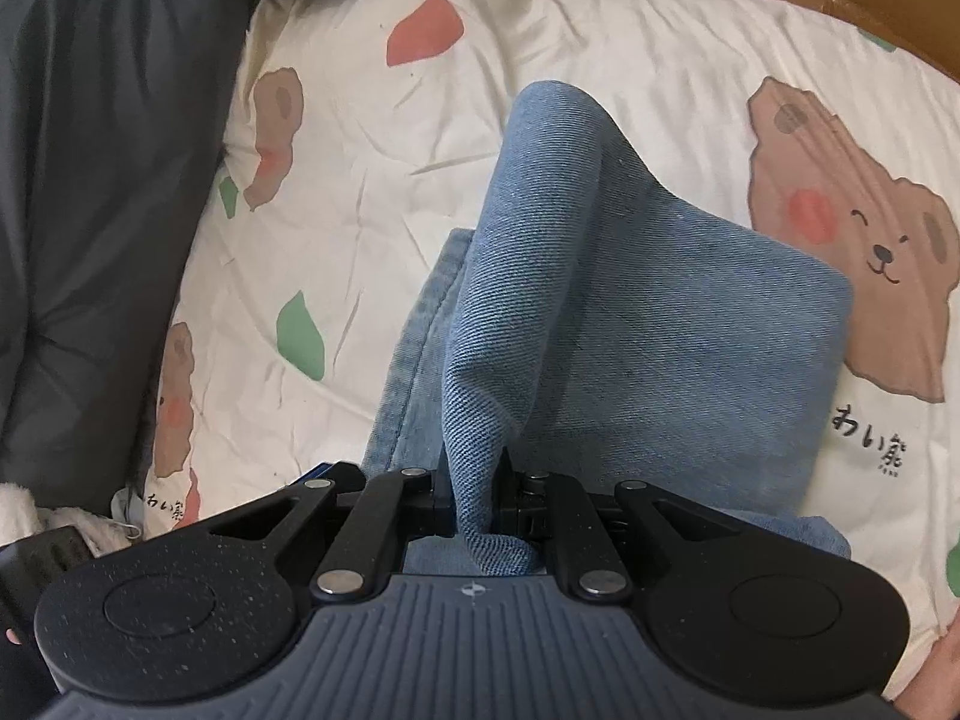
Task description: Fold clothes
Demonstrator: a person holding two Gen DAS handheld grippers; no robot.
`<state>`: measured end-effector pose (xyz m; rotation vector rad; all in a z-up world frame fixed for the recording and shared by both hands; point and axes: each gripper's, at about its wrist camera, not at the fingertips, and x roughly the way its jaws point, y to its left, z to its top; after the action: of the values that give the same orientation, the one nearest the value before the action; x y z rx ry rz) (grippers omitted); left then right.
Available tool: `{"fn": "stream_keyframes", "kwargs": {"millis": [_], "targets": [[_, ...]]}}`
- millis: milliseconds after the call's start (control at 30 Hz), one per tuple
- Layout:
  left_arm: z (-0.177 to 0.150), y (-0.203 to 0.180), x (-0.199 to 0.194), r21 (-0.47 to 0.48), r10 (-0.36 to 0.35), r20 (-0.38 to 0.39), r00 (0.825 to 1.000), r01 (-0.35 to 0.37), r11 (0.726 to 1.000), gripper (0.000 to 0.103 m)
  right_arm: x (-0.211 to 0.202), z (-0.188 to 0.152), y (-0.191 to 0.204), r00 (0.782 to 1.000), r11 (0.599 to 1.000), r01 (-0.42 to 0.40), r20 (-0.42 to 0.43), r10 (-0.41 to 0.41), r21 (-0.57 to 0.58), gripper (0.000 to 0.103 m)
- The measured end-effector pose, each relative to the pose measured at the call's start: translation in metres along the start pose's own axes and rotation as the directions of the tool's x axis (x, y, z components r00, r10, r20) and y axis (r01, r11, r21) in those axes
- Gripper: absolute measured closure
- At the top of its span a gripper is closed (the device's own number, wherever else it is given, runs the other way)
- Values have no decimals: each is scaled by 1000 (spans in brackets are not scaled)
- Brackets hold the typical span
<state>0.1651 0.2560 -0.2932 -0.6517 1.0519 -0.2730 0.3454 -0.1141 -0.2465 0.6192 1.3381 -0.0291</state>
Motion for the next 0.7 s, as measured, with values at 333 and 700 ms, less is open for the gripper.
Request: {"fn": "stream_keyframes", "kwargs": {"millis": [333, 700], "targets": [[0, 7, -12, -7, 10, 7, 1000, -10, 1000, 58, 21, 5, 3, 995, 995, -94, -26, 95, 43, 56], [12, -12, -19, 15, 12, 2, 1000, -13, 1000, 57, -57, 8, -41, 926, 904, -364, 194, 325, 225, 44]]}}
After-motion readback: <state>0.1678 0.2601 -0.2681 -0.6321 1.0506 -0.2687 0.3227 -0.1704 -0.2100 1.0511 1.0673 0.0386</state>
